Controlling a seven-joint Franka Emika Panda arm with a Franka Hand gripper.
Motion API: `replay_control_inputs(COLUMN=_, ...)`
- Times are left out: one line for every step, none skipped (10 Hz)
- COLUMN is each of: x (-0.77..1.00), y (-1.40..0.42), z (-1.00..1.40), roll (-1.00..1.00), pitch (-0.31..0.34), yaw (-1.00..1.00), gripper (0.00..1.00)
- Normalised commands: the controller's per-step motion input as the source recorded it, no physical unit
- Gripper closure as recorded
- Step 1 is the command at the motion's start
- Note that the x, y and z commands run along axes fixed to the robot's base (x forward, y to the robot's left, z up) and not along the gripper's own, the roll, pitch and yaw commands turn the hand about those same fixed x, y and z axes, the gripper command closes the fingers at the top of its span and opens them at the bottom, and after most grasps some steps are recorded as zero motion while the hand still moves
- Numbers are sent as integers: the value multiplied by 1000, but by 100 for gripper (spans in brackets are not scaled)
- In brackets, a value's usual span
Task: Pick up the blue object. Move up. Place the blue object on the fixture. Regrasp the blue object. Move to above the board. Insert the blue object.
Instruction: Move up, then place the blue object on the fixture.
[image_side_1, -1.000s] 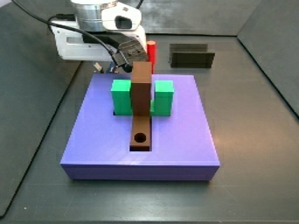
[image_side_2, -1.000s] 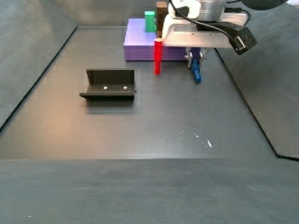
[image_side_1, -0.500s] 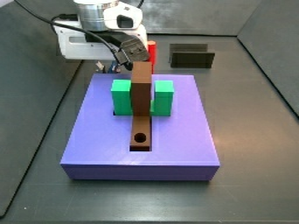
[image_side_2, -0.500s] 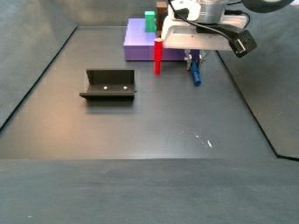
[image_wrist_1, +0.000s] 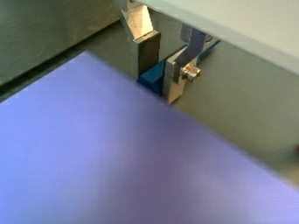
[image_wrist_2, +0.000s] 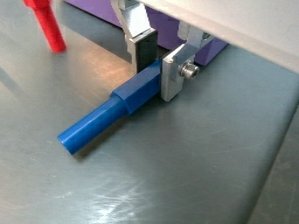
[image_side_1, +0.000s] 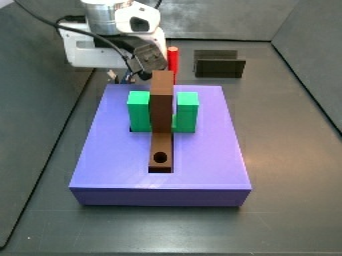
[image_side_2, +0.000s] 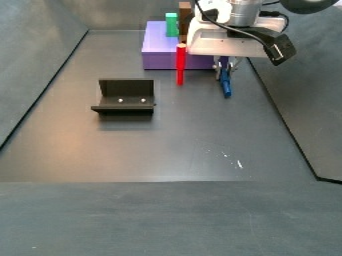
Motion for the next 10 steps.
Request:
replay_control_inputs(x=0, y=0, z=833, roll=0, pitch=0, yaw=0, gripper=100)
replay_control_inputs(x=17, y=88, z=806, roll=8, pitch=8, yaw=54, gripper=100)
replay_control_inputs(x=-20, y=52, z=555, roll=-29, pitch=65, yaw=44, gripper=100)
replay_control_inputs(x=10, y=12, z=287, roll=-87, pitch=66, yaw=28, gripper=100)
replay_control_inputs(x=0, y=17, z=0, roll=0, pitch=0, yaw=0, gripper=100)
replay_control_inputs(x=0, y=23, z=0, roll=0, pitch=0, yaw=0, gripper=100)
replay_control_inputs(x=0, y=31, z=0, roll=0, pitch=0, yaw=0, gripper=100)
replay_control_inputs(x=0, y=31, z=0, roll=0, pitch=0, yaw=0, gripper=100)
replay_control_inputs(x=0, y=34, z=0, roll=0, pitch=0, yaw=0, gripper=100)
replay_control_inputs(x=0, y=37, z=0, roll=0, pitch=0, yaw=0, gripper=100)
